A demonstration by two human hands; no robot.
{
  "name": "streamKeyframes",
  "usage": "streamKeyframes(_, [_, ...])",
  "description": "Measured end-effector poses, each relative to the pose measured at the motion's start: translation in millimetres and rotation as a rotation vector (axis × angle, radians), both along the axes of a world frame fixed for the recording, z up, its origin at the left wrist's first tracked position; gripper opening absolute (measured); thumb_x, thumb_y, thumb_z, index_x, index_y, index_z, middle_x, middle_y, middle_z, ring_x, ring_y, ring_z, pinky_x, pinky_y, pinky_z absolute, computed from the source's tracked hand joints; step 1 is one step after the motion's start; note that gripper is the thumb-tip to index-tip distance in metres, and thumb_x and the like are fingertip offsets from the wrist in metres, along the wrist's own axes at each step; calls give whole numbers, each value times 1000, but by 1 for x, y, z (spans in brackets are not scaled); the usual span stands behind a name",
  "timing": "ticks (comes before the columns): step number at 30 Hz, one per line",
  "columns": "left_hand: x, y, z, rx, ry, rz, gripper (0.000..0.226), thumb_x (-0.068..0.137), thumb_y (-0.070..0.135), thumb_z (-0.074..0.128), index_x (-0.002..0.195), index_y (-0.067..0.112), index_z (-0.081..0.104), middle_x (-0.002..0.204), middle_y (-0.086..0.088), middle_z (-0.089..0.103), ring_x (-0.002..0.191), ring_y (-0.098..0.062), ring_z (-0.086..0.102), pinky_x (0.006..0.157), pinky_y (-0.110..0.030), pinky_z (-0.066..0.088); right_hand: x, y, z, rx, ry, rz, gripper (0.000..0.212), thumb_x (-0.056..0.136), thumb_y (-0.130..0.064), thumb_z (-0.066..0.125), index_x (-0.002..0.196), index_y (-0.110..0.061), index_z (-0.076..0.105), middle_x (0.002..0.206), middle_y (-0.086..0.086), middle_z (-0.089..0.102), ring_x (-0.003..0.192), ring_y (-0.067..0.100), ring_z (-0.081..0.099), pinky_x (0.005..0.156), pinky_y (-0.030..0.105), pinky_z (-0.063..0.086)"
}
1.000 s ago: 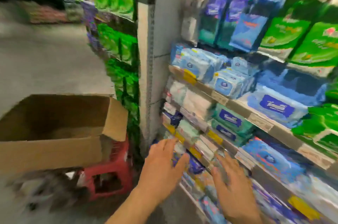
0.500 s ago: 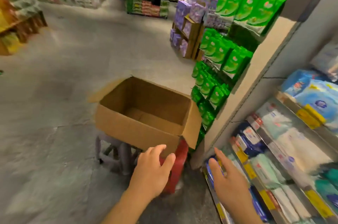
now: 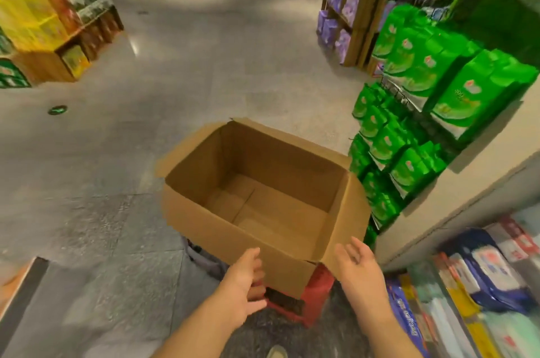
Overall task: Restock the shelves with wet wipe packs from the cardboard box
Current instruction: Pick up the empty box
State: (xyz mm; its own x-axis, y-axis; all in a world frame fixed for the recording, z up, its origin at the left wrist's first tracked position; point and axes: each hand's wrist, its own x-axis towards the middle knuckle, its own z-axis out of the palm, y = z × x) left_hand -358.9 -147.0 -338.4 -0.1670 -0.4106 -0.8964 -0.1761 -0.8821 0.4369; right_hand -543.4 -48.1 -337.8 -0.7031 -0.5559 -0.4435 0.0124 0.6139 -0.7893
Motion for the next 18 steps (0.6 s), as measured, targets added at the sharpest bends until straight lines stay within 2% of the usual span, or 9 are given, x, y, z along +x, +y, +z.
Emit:
streamKeyframes(3, [-26, -17, -24, 164, 26, 138, 58, 90, 60, 56, 133, 22, 46, 133, -9, 47, 128, -38, 41, 108, -54, 39, -27, -33, -29, 109, -24, 20, 72, 99, -46, 59, 158, -16, 32, 155, 8, 48, 140, 27, 47, 114, 39, 38])
streamKeyframes(6, [-50, -31, -48, 212, -4, 186, 73, 83, 66, 62, 143, 33, 36, 152, -9, 35, 138, -38, 34, 107, -55, 41, -43, -60, -57, 189, -48, 73, 70, 100, -46, 58, 154, -8, 37, 146, 9, 54, 136, 32, 50, 105, 36, 39])
streamKeyframes(7, [-58, -36, -54, 222, -3, 194, 72, 84, 65, 62, 141, 29, 39, 148, -10, 42, 134, -37, 41, 103, -54, 44, -46, -68, -64, 212, -75, 74, 68, 99, -49, 58, 151, -9, 41, 142, 9, 57, 130, 32, 54, 104, 37, 43])
streamKeyframes(9, [-75, -48, -62, 231, 37, 200, 60, 87, 60, 62, 129, 20, 50, 117, -9, 61, 108, -32, 58, 80, -47, 52, -52, -83, -82, 258, -132, 76, 67, 95, -57, 58, 144, -12, 51, 132, 7, 64, 116, 32, 62, 99, 43, 51])
streamKeyframes(10, [-81, -54, -66, 229, 44, 192, 54, 87, 58, 63, 123, 20, 53, 104, -7, 63, 96, -29, 60, 72, -42, 50, -55, -89, -91, 260, -169, 59, 66, 94, -57, 59, 141, -12, 54, 128, 7, 66, 110, 30, 63, 95, 43, 53])
streamKeyframes(11, [-87, -60, -74, 221, 44, 178, 51, 87, 56, 64, 121, 20, 54, 100, -6, 63, 92, -28, 60, 69, -40, 49, -57, -95, -100, 268, -201, 32, 64, 94, -56, 60, 140, -11, 55, 126, 7, 66, 106, 29, 64, 92, 42, 54])
streamKeyframes(13, [-92, -67, -91, 212, 16, 152, 47, 89, 47, 67, 124, 19, 54, 106, -8, 65, 95, -30, 62, 65, -37, 50, -61, -105, -108, 289, -222, 23, 56, 97, -49, 59, 136, -10, 58, 124, 8, 67, 100, 27, 63, 85, 37, 52])
streamKeyframes(15, [-91, -69, -117, 199, -49, 142, 46, 88, 24, 68, 131, 18, 52, 109, -11, 67, 96, -32, 65, 60, -37, 54, -66, -111, -114, 326, -185, 55, 45, 98, -40, 58, 130, -9, 64, 119, 9, 68, 96, 27, 62, 80, 35, 50])
streamKeyframes(18, [-82, -70, -136, 180, -93, 199, 62, 77, 2, 60, 137, 14, 50, 101, -18, 66, 83, -31, 62, 64, -42, 57, -63, -118, -113, 344, -148, 97, 30, 95, -34, 58, 113, -13, 70, 105, 6, 70, 92, 26, 64, 81, 37, 54])
